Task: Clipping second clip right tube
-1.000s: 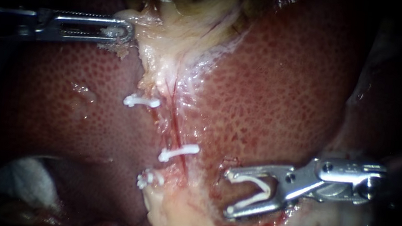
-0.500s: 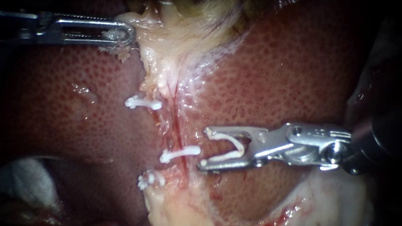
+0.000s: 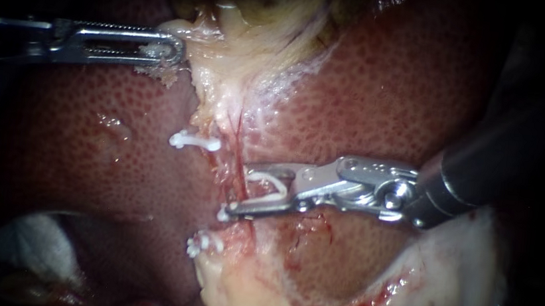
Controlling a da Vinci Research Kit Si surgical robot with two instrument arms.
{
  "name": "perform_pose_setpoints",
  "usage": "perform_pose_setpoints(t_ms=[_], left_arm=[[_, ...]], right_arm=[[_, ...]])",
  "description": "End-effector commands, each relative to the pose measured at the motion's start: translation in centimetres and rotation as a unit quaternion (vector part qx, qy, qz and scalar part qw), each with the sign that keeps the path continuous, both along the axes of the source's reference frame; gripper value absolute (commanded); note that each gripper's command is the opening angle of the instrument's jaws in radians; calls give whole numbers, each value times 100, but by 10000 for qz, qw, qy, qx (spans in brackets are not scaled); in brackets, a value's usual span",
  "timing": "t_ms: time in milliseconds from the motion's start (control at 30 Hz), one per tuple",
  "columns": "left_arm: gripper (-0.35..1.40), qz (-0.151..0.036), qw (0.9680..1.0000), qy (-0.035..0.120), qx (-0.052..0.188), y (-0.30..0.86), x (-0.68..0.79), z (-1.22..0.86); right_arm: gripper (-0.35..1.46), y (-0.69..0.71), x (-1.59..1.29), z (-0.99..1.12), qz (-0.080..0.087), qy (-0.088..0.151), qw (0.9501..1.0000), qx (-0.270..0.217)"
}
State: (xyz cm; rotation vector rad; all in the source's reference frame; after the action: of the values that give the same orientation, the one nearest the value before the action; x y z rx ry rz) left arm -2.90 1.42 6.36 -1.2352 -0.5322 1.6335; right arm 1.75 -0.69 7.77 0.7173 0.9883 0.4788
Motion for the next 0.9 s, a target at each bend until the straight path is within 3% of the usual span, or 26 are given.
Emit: perform_pose_setpoints(t_ms=[33, 433, 567, 700, 900], left_arm=[[-35, 3, 10000, -4, 2, 0, 0, 0], [-35, 8, 10000, -8, 1, -1, -3, 0], [-35, 7, 10000, -8, 0, -1, -3, 0], [-35, 7, 10000, -7, 0, -1, -3, 0], [-35, 6, 10000, -6, -1, -2, -3, 1]], right_arm=[[49, -3, 1, 1, -27, 11, 10000, 91], [49, -6, 9, 5, -20, -40, 9980, 624], [47, -6, 9, 5, 32, 143, 9959, 898], [45, -7, 8, 4, -31, 228, 9932, 1145], [42, -7, 8, 4, 93, 406, 9889, 1424]])
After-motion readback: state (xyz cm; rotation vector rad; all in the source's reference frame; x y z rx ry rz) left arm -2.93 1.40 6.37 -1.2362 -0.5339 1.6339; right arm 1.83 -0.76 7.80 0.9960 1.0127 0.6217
